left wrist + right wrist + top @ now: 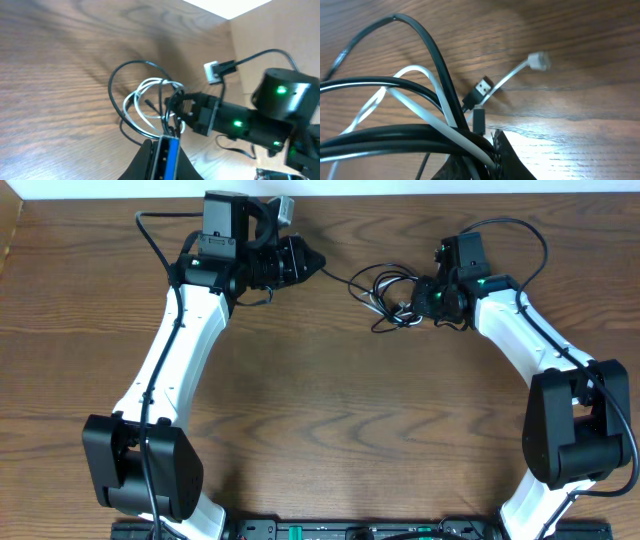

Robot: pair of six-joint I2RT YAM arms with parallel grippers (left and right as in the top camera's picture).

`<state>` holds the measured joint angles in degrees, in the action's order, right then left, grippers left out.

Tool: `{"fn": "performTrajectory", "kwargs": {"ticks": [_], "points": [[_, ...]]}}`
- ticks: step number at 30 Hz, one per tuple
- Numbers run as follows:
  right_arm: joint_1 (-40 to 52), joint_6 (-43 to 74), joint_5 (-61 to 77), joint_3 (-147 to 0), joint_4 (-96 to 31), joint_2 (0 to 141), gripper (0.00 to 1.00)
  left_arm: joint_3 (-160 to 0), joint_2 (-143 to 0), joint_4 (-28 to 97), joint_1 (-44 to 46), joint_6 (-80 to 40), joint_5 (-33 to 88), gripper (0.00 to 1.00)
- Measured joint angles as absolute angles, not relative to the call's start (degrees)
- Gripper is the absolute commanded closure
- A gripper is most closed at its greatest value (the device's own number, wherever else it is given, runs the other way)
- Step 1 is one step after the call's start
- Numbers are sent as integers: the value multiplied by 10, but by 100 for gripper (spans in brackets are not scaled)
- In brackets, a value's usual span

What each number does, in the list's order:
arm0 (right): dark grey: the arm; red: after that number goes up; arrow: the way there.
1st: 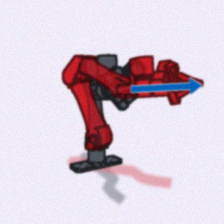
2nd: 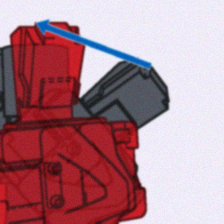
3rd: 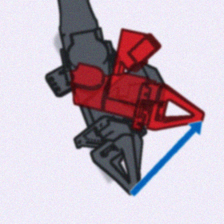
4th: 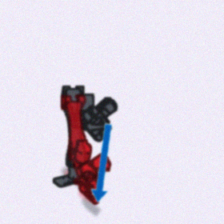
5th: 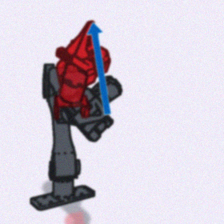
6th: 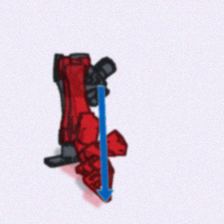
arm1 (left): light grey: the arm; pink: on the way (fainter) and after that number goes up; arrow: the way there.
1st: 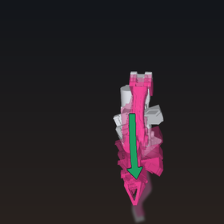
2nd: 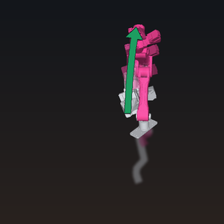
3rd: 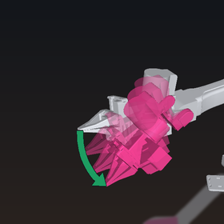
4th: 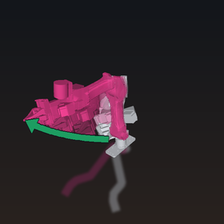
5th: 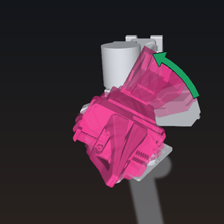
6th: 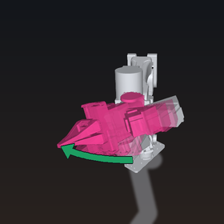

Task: Untangle cables

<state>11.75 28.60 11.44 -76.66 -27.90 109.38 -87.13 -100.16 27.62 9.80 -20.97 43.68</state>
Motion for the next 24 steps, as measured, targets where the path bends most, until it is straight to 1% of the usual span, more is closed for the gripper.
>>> {"fn": "performTrajectory", "kwargs": {"ticks": [2,4,5,8,14,19,24], "points": [[117,279,123,-767,-277,1094,87,-871,-1002,296,100,-206,417,93],[117,274,127,-766,-278,1094,73,-871,-1001,311,103,-201,396,93],[117,268,129,-766,-278,1094,71,-871,-1001,314,106,-198,390,93],[117,261,135,-766,-278,1094,72,-871,-1001,324,117,-181,371,93],[117,255,149,-766,-274,1094,81,-871,-1001,325,164,-145,346,93],[118,254,158,-766,-273,1094,81,-871,-1001,324,209,-132,309,93],[118,254,161,-766,-274,1094,82,-872,-1026,323,234,-130,279,93]]}}
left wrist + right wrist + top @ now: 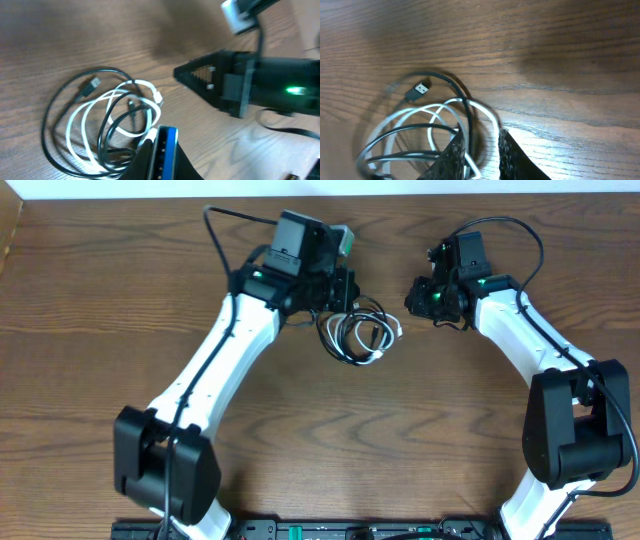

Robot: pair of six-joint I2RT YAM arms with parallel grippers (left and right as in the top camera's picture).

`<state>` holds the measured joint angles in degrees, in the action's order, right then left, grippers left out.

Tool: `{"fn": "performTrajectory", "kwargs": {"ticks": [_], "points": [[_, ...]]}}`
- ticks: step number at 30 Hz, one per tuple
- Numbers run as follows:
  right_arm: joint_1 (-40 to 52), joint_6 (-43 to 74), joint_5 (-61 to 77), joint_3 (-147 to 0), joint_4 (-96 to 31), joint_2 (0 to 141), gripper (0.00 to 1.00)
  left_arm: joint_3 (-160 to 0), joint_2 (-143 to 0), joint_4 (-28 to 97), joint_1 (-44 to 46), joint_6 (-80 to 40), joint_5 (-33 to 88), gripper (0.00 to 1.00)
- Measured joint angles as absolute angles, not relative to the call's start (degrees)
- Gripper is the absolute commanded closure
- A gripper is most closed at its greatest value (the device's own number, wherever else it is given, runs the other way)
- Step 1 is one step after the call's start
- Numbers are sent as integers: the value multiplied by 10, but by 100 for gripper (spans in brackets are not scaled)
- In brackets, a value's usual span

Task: Untangle cables

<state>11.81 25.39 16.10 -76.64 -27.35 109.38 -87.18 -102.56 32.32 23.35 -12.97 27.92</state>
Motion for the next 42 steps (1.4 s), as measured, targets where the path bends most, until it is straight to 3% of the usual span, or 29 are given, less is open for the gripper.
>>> {"fn": "performTrajectory", "kwargs": {"ticks": [22,25,26,28,30,34,42], "points": [[118,247,163,-766,-264,1094,80,-872,-1164,349,296,-104,251,92],[118,244,165,-766,-264,1094,78,-872,-1164,361,298,-98,251,64],[118,243,166,-766,-264,1094,77,-872,-1164,367,297,-89,251,40],[118,241,166,-766,-264,1094,73,-872,-1164,379,295,-77,251,23],[118,239,167,-766,-264,1094,70,-875,-1164,398,291,-66,249,19],[117,236,168,-766,-264,1094,64,-893,-1163,450,286,-51,217,18],[117,233,168,-766,-265,1094,57,-900,-1080,507,286,-30,165,32]]}}
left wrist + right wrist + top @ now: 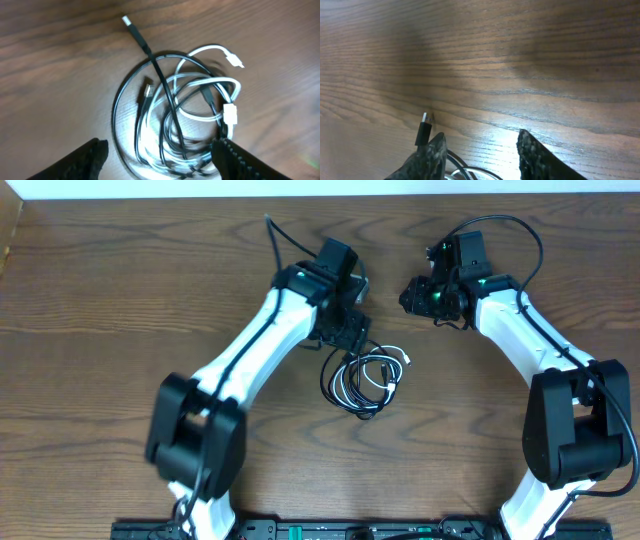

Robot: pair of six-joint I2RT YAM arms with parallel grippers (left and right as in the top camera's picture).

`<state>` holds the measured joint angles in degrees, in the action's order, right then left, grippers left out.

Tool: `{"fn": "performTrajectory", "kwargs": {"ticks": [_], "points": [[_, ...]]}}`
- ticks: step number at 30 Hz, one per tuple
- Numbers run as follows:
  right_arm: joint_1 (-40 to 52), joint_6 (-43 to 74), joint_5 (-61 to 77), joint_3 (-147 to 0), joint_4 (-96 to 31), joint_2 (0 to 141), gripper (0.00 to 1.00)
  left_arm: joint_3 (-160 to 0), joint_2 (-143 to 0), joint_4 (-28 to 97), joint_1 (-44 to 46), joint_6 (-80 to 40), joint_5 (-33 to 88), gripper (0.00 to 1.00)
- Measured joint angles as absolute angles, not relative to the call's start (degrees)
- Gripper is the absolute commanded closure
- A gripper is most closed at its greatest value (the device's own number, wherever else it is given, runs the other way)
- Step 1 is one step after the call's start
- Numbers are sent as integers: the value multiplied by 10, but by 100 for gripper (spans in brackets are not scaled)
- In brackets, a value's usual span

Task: Untangle cables

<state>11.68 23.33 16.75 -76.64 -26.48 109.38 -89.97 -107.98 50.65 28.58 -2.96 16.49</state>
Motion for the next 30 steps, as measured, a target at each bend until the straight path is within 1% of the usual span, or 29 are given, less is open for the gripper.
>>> {"fn": "performTrajectory", "kwargs": {"ticks": [1,2,5,6,7,13,17,19,20,25,30], "points": [[117,232,168,-766,-265,1094,57,-901,-1065,518,286,-34,163,33],[117,232,168,-766,-265,1094,56,-903,-1049,533,288,-43,161,37],[117,230,168,-766,-265,1094,56,-907,-1025,557,296,-88,159,58],[117,230,168,-766,-265,1094,56,-904,-1024,557,300,-106,158,61],[117,229,168,-766,-265,1094,56,-896,-1024,553,305,-133,158,61],[117,229,168,-766,-266,1094,55,-791,-1029,488,319,-296,149,61],[117,229,168,-766,-267,1094,55,-740,-1032,458,319,-381,146,59],[117,229,168,-766,-268,1094,55,-723,-1032,437,319,-408,146,47],[117,229,168,-766,-268,1094,55,-715,-1032,421,319,-420,146,45],[117,229,168,-766,-270,1094,54,-677,-1032,370,319,-475,146,45],[117,229,168,-765,-272,1094,53,-656,-1032,350,321,-500,145,44]]}}
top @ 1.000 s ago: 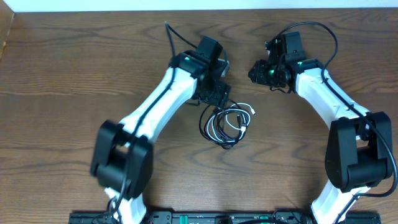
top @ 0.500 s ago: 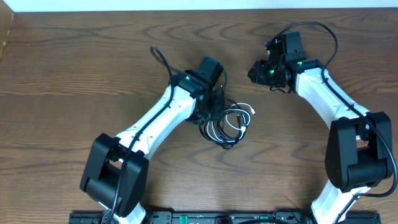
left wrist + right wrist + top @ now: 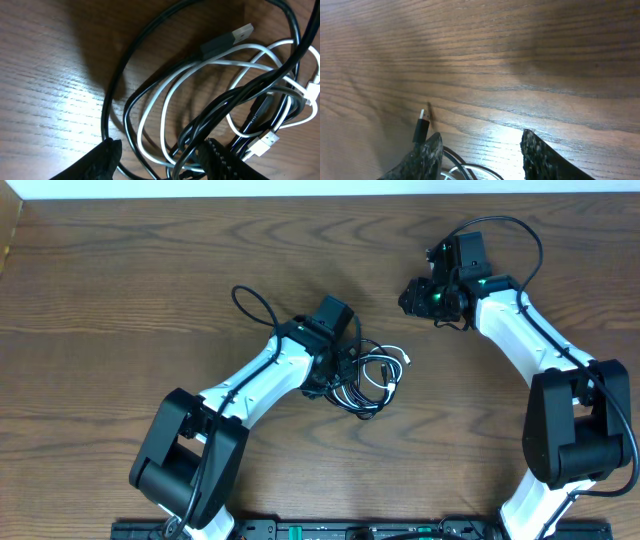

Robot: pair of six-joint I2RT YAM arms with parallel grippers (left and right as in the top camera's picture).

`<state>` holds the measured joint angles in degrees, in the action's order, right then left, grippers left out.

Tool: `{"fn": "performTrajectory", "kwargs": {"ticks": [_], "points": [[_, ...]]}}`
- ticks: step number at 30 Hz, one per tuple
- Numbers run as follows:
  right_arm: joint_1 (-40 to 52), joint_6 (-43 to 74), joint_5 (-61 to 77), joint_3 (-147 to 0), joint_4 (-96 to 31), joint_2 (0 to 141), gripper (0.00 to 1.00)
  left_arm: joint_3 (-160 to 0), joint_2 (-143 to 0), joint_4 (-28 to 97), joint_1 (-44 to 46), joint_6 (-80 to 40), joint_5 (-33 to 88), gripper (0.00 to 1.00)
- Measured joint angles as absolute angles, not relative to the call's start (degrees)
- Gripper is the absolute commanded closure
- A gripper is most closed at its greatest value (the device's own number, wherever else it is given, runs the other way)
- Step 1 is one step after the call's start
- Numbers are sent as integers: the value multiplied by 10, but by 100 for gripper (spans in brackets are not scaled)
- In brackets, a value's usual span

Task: Untangle cables

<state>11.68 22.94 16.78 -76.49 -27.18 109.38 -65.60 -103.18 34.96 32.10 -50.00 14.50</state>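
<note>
The tangled bundle of black and white cables (image 3: 368, 378) lies on the wooden table, right of centre. My left gripper (image 3: 335, 372) is down at its left side. In the left wrist view the left gripper (image 3: 160, 161) is open, its fingers astride several black and white strands (image 3: 215, 100). A black USB plug (image 3: 227, 40) points away from the loops. My right gripper (image 3: 407, 297) hangs open behind and to the right of the bundle, holding nothing. Its wrist view shows the right gripper (image 3: 482, 157) with a black plug (image 3: 422, 129) just beyond the left finger.
The brown wooden table (image 3: 120, 300) runs to a white far edge at the top of the overhead view. The left arm's own black lead (image 3: 250, 305) loops over the table behind its wrist.
My left gripper was open above the bundle's far side. It is now lower and nearer, with its open fingers around strands at the bundle's left. The bundle and right arm have not moved.
First my left gripper, shut on a cable end, was far back left while the right gripper was shut on the bundle. Then the bundle lay under the left gripper and the right had let go. Later the bundle lay nearer, both grippers open; now the left straddles it.
</note>
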Motion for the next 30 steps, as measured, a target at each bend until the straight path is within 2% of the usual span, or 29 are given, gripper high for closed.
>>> {"fn": "performTrajectory", "kwargs": {"ticks": [6,21,30], "points": [[117,229,168,-764,-272,1094,53,-633,-1032,295,331,-514,142,45],[117,229,168,-764,-271,1094,52,-615,-1058,255,332,-562,141,46],[117,229,168,-764,-271,1094,52,-624,-1080,192,333,-572,170,62]]}}
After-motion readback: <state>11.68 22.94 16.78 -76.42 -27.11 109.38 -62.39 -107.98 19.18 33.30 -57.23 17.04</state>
